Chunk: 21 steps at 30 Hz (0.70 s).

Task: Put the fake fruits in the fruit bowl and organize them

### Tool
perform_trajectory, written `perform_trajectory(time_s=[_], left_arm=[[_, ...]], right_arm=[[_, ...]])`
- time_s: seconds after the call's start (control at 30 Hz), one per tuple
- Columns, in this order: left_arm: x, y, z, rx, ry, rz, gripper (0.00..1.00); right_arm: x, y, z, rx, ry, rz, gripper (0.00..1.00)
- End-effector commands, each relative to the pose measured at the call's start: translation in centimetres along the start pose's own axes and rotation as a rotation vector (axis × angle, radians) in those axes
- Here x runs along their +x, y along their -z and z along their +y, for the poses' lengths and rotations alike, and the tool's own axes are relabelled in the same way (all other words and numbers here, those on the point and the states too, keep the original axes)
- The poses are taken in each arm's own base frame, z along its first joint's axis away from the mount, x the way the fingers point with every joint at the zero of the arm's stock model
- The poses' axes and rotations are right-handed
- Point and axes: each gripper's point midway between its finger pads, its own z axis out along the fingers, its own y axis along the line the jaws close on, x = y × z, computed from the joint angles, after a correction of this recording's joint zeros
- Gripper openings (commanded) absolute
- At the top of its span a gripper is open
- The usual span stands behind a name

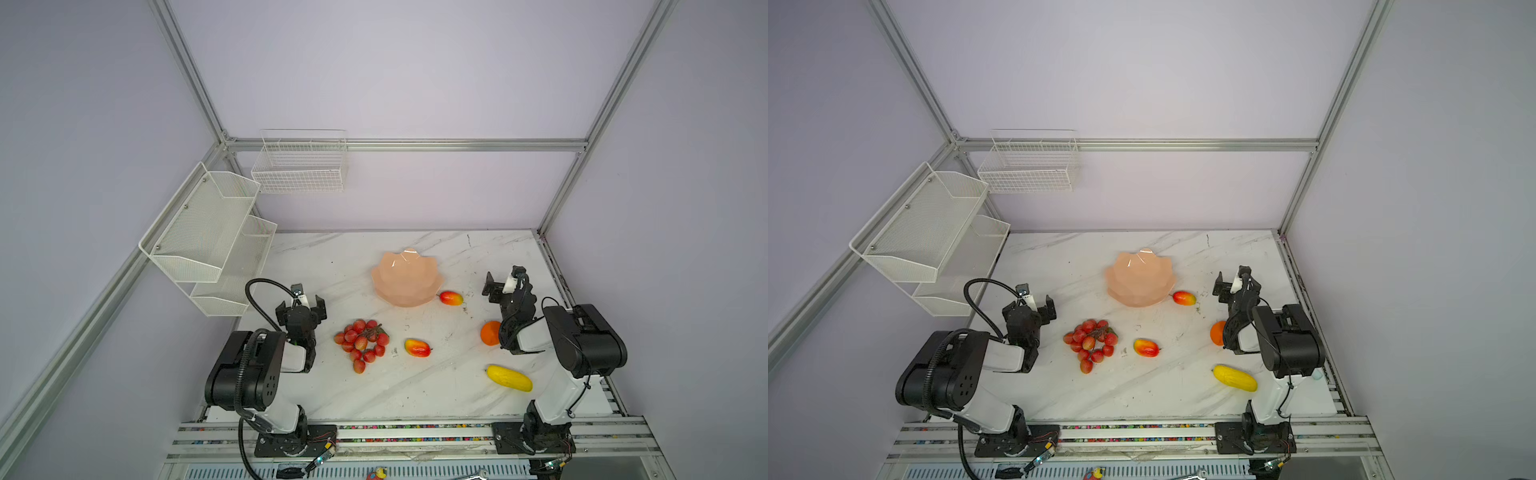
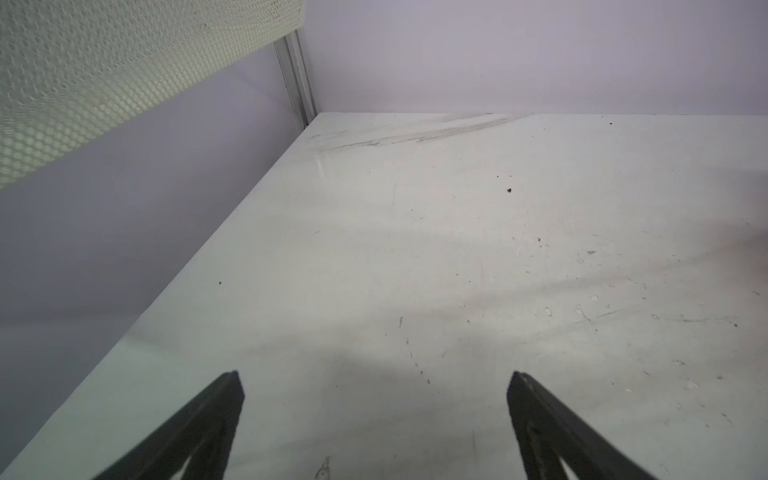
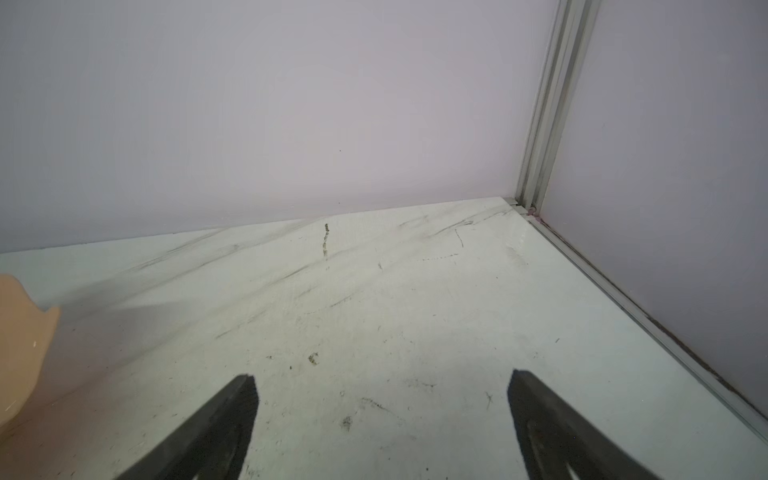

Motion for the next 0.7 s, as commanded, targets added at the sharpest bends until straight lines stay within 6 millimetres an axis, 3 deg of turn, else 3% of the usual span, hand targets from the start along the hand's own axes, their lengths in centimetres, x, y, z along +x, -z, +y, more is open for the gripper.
perform_trajectory(time_s=[0.0,0.67], left_arm=[[-2.93,-0.63,0.10,-0.013,0.040,-0.080,1.00],[-2.96,-0.63,0.11,-0.013,0.040,-0.081,1.00]], right_arm=[[-0.80,-0.09,0.06,0.001,0.008,-0.026,0.97],[-0.74,-0.05,-0.08,0.010,0.008,-0.025,0.97]])
